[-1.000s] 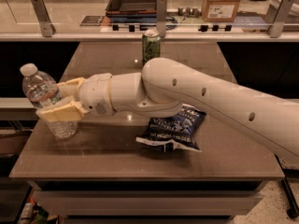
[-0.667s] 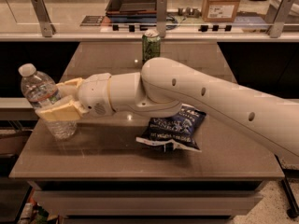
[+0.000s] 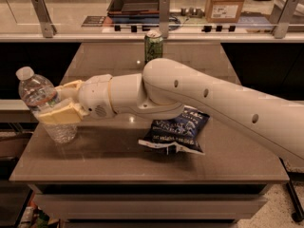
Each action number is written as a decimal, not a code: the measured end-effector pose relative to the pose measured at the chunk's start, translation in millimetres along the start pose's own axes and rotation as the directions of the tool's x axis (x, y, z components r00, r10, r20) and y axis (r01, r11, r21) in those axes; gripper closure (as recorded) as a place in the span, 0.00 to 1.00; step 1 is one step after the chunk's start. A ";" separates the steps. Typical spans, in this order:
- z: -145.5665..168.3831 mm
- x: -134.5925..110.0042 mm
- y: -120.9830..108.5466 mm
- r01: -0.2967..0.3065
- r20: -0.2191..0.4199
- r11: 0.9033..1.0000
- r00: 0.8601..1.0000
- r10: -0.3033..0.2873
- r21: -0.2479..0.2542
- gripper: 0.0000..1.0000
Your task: Pick water bottle
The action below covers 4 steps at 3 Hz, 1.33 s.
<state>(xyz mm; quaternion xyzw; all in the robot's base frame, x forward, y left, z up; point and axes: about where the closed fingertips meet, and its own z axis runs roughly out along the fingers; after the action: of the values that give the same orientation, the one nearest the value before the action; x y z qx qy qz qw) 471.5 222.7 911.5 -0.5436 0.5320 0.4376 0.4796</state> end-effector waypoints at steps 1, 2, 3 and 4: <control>-4.7 -12.3 -3.2 0.022 0.018 1.000 1.000 -0.022 -0.005 1.00; -11.4 -41.7 -7.4 0.079 0.018 0.997 0.997 -0.079 -0.005 1.00; -15.2 -72.6 -11.8 0.132 0.000 0.991 0.991 -0.132 0.004 1.00; -17.0 -103.2 -14.1 0.185 -0.018 0.983 0.983 -0.185 0.015 1.00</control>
Offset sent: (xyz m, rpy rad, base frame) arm 0.0123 -0.0120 0.0813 0.0098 -0.1480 0.0186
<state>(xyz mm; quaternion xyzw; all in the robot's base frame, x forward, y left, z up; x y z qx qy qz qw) 479.8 221.9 1016.7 -0.5901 0.4870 0.3821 0.5183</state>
